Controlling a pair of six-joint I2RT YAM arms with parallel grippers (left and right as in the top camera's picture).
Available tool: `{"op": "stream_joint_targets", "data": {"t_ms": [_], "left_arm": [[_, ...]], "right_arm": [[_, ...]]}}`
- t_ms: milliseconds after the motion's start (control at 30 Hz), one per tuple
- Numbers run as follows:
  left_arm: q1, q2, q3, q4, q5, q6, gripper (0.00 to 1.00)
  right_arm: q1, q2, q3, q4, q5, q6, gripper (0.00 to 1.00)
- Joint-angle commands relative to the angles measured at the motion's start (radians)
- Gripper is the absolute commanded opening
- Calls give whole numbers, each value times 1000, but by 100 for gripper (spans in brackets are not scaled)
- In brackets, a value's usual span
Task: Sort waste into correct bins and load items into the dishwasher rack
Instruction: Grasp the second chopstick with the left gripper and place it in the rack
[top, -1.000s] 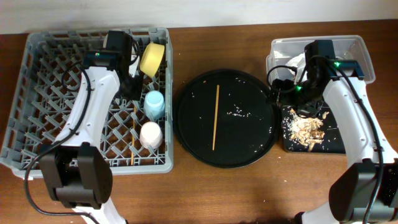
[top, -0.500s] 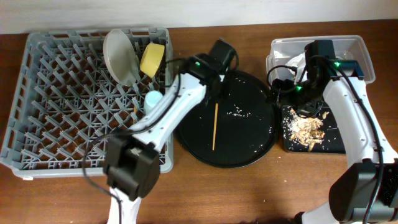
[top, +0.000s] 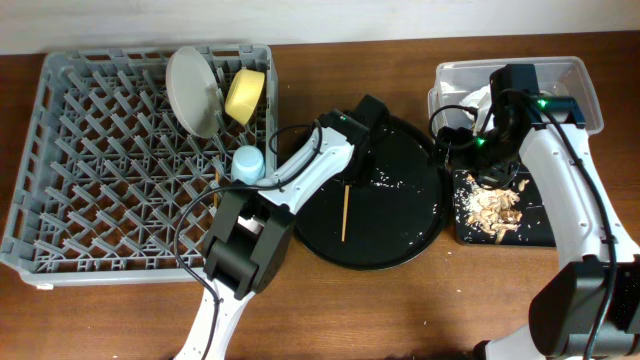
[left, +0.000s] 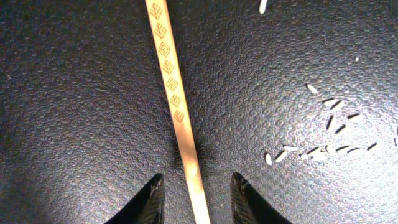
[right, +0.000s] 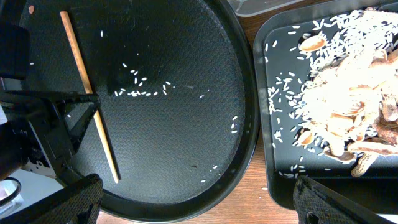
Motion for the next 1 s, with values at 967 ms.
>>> {"op": "stream_joint_targets", "data": {"t_ms": [967], "left_arm": [[358, -187, 901, -709, -34, 213, 0]], "right_arm": [[-1, -10, 15, 0, 9, 0, 99]]}}
